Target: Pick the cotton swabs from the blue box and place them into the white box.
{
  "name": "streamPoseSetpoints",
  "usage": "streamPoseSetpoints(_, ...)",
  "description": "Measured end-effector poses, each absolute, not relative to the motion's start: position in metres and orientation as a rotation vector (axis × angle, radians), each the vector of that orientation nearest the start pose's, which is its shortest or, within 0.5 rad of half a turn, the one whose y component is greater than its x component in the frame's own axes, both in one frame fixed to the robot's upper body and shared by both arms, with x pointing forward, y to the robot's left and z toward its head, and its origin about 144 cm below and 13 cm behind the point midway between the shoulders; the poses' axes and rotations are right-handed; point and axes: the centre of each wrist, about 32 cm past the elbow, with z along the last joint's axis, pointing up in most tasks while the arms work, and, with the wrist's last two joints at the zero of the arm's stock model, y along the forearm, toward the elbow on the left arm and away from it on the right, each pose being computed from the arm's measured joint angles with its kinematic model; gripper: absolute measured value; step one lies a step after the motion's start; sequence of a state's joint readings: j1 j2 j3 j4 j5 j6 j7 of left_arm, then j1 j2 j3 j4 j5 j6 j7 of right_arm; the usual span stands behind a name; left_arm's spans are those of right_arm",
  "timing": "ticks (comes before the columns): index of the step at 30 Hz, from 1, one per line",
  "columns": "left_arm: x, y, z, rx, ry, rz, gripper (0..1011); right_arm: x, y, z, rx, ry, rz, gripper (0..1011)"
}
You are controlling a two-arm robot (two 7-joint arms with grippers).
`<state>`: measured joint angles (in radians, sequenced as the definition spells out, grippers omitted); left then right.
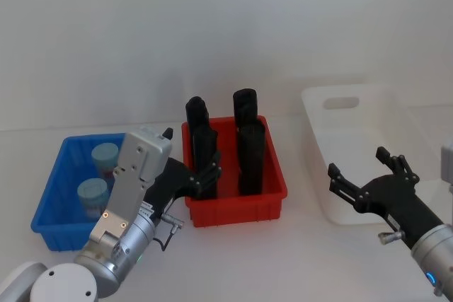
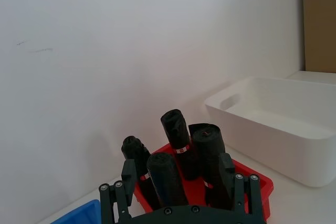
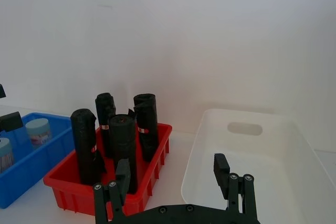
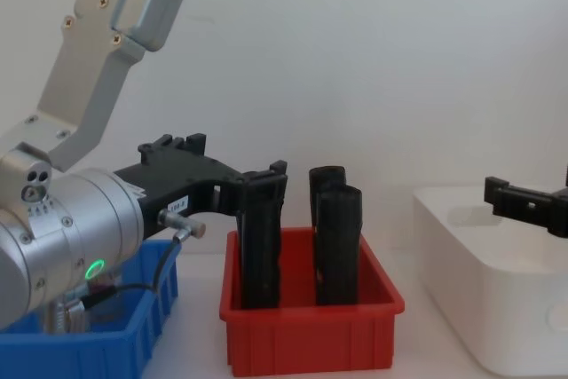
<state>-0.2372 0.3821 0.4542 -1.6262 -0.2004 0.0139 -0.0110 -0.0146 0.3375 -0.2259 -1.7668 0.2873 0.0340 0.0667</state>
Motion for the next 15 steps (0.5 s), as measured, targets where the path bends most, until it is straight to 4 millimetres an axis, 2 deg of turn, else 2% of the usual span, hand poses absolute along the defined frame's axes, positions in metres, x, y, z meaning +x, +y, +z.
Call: streamPoseSetpoints(15,0.492,0.1984,1.2044,0.061,-0.268,1.124,1000,0.4433,-0.2371,1.1887,0.026,-0.075,-1.229,1001)
